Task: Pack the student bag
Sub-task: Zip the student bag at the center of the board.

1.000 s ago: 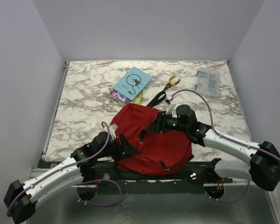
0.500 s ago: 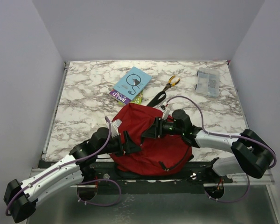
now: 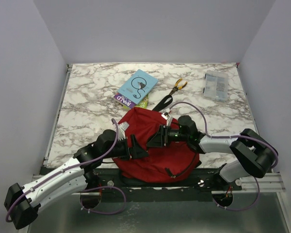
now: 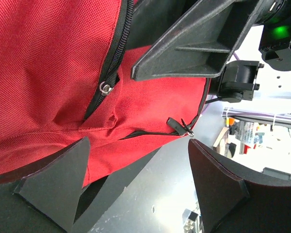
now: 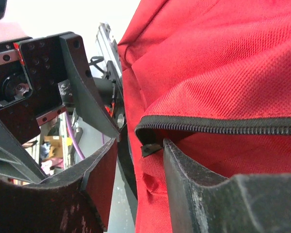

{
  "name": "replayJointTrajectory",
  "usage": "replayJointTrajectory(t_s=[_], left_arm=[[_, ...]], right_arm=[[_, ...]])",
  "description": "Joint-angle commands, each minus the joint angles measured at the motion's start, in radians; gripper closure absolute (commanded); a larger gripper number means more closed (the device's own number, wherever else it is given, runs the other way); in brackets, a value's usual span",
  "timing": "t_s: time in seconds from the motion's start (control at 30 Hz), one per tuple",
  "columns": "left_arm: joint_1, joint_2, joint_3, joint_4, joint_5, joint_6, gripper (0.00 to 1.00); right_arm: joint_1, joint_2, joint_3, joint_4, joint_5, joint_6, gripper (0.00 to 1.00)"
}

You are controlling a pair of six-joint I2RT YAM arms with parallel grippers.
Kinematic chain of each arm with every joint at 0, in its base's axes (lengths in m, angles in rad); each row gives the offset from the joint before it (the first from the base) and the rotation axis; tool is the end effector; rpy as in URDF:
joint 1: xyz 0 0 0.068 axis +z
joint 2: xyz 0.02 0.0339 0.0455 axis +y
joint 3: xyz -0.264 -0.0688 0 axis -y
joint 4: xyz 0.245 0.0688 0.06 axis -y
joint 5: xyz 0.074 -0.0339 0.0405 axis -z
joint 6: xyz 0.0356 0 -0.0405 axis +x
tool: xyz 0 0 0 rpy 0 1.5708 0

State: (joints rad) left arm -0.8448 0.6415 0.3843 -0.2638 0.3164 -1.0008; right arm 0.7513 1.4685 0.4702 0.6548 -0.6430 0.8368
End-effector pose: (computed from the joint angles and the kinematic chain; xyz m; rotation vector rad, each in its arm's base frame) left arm 0.0941 -0.1227 0.2135 0.0341 2.4117 -1.3402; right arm 0.1847 0.2017 0.1682 -0.4158 2.1895 1.5965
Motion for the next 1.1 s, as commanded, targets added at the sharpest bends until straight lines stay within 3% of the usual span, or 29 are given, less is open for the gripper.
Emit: replayJointTrajectory(t_s=[0.0,0.67,1.07], left_arm=[[0.0,0.015,0.029,0.004,0.023,0.036,0.16],[0.001,0.07,0.036,0.019,0.037,0.019,0.15],[-0.009,0.18,0.049,0.019,0.013,0.039,0.32]], right_arm=[[-0.003,0.009,-0.025,0.09,-0.073,0.017,0.55],[-0.002,0.026,-0.012,0.083,-0.05,0.005,0.68],[0.027,0.015,0.02,-0.021,0.034,-0.035,0.84]])
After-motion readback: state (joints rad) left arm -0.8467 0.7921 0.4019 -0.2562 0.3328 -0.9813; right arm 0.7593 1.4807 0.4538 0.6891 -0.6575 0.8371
